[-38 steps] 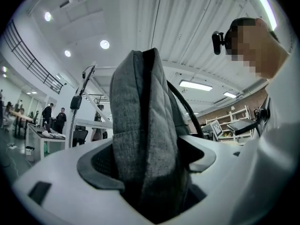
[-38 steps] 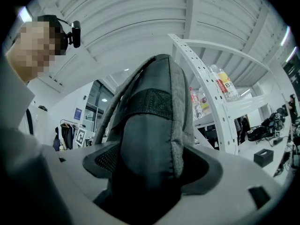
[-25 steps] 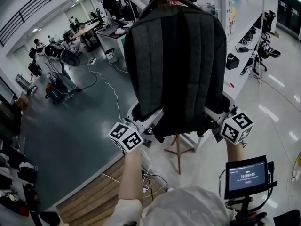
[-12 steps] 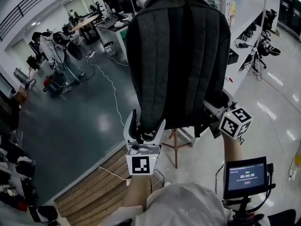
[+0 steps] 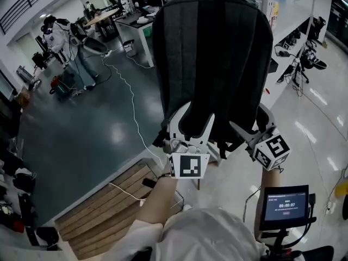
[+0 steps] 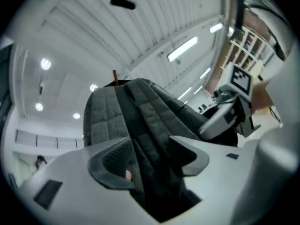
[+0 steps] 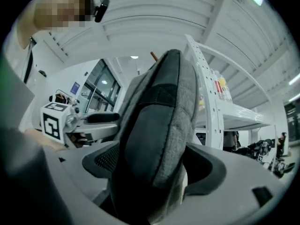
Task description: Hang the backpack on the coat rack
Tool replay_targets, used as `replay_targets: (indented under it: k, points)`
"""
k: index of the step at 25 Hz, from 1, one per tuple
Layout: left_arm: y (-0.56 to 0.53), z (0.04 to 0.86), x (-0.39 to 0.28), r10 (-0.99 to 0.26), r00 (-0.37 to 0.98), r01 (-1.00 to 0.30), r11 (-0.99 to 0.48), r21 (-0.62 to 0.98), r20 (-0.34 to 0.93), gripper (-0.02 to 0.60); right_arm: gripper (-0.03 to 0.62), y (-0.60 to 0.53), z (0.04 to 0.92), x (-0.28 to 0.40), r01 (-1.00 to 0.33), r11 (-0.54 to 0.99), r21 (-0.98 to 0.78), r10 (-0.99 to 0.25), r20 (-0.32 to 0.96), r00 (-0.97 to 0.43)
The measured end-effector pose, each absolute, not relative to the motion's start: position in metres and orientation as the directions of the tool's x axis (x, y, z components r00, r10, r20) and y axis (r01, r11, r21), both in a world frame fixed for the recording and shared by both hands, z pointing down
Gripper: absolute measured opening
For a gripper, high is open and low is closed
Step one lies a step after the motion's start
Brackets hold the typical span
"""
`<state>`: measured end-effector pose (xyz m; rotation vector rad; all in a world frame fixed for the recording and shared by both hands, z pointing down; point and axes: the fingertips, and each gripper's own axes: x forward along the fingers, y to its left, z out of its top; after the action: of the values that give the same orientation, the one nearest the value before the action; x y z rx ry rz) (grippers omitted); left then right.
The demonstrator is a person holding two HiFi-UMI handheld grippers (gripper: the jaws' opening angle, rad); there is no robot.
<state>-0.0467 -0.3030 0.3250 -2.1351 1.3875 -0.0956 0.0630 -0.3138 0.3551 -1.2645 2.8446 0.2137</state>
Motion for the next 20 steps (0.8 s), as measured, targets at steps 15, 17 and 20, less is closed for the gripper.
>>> replay_targets:
  k: [15, 17, 20]
  points:
    - [-0.322, 0.336, -0.069, -0.865, 0.463, -0.847, -0.367, -0.384, -0.194, 0.256, 0.362, -0.231, 0.296, 0.031, -0.425, 0.89, -0.163, -0.453, -0.412, -0.791]
    - [-0.314, 0.337, -0.066, -0.852, 0.5, -0.824, -0.412, -0.389, -0.155, 0.256, 0.258, -0.233, 0.307, 0.019, -0.409, 0.88, -0.242, -0.475, -0.418, -0.775]
    - [-0.294, 0.346, -0.066, -0.819, 0.569, -0.776, -0.503, -0.382, -0.079, 0.256, 0.128, -0.24, 0.319, 0.015, -0.41, 0.842, -0.351, -0.534, -0.435, -0.724]
